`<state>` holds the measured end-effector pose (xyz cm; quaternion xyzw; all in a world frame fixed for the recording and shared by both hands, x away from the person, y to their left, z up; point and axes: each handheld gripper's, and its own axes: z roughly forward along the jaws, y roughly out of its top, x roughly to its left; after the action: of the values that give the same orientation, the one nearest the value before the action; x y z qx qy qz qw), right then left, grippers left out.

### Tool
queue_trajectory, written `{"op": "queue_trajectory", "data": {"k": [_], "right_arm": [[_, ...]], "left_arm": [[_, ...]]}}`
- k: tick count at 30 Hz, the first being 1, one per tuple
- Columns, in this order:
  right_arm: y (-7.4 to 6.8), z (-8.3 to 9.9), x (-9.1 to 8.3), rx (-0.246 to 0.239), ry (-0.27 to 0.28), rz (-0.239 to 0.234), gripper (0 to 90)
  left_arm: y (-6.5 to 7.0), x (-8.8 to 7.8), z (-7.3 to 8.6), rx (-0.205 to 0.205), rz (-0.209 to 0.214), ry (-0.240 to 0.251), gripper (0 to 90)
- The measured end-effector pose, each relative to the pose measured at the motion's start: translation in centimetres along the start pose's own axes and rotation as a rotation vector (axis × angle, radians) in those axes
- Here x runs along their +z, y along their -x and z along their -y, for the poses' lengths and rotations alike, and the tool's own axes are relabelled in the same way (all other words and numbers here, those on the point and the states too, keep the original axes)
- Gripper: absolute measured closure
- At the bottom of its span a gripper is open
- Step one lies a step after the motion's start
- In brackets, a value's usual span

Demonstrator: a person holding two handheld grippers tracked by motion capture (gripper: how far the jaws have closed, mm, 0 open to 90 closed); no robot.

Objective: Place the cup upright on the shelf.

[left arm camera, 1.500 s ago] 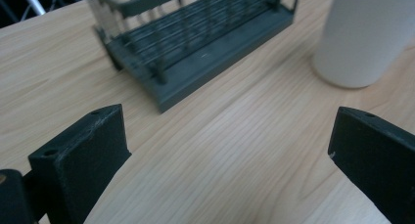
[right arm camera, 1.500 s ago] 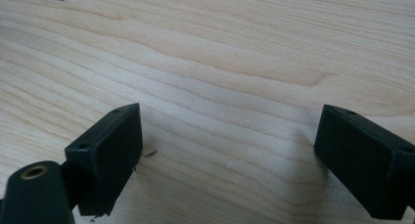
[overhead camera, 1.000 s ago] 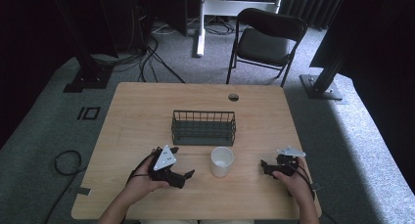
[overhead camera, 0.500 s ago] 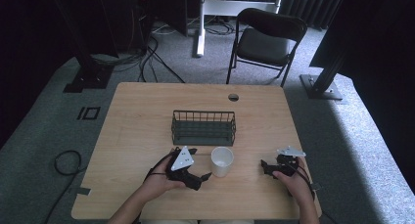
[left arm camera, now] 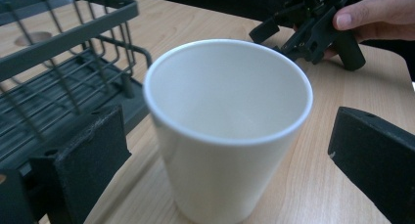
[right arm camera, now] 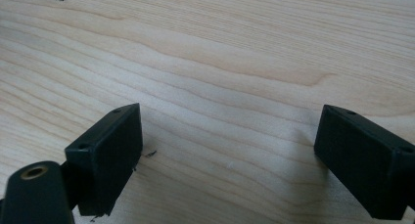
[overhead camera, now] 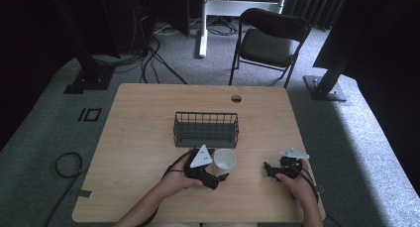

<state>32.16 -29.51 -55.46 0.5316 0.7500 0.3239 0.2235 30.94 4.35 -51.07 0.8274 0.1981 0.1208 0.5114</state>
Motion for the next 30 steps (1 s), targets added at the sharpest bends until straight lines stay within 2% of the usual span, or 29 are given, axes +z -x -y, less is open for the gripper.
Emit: {"op": "queue_trajectory", "data": {"k": [7,10,14,16,19,20,23,26,27,28,30], "right_arm": [[0.0,0.0,0.0,0.0,0.0,0.0,10.3],[0.0,0.0,0.0,0.001,0.0,0.0,10.3],[0.0,0.0,0.0,0.0,0.0,0.0,10.3],[0.0,0.0,0.0,0.0,0.0,0.0,10.3],[0.0,0.0,0.0,0.0,0.0,0.0,10.3],[0.0,0.0,0.0,0.0,0.0,0.0,10.3],[0.0,0.0,0.0,0.0,0.0,0.0,10.3],[0.0,0.0,0.0,0.0,0.0,0.0,10.3],[0.0,0.0,0.0,0.0,0.0,0.0,10.3],[0.0,0.0,0.0,0.0,0.0,0.0,10.3],[0.0,0.0,0.0,0.0,0.0,0.0,10.3]], "left_arm": [[0.2,1.3,-0.5,-0.003,0.012,0.02,1.5],[0.2,2.0,-0.4,-0.024,0.004,0.04,5.4],[0.4,2.4,-0.4,-0.013,-0.007,0.039,8.9],[0.4,2.5,-0.5,-0.019,-0.024,0.052,13.1],[0.4,2.4,-0.5,-0.019,-0.023,0.066,15.6],[0.4,2.3,-0.6,0.0,-0.034,0.063,19.7],[0.5,2.2,-0.7,0.014,-0.039,0.052,19.9],[0.8,2.0,-0.9,0.047,-0.046,0.039,20.1],[0.8,2.0,-0.9,0.047,-0.046,0.039,20.1],[0.8,1.9,-1.1,0.025,-0.028,0.049,20.1],[0.9,1.8,-1.3,0.025,-0.026,0.054,20.1]]}}
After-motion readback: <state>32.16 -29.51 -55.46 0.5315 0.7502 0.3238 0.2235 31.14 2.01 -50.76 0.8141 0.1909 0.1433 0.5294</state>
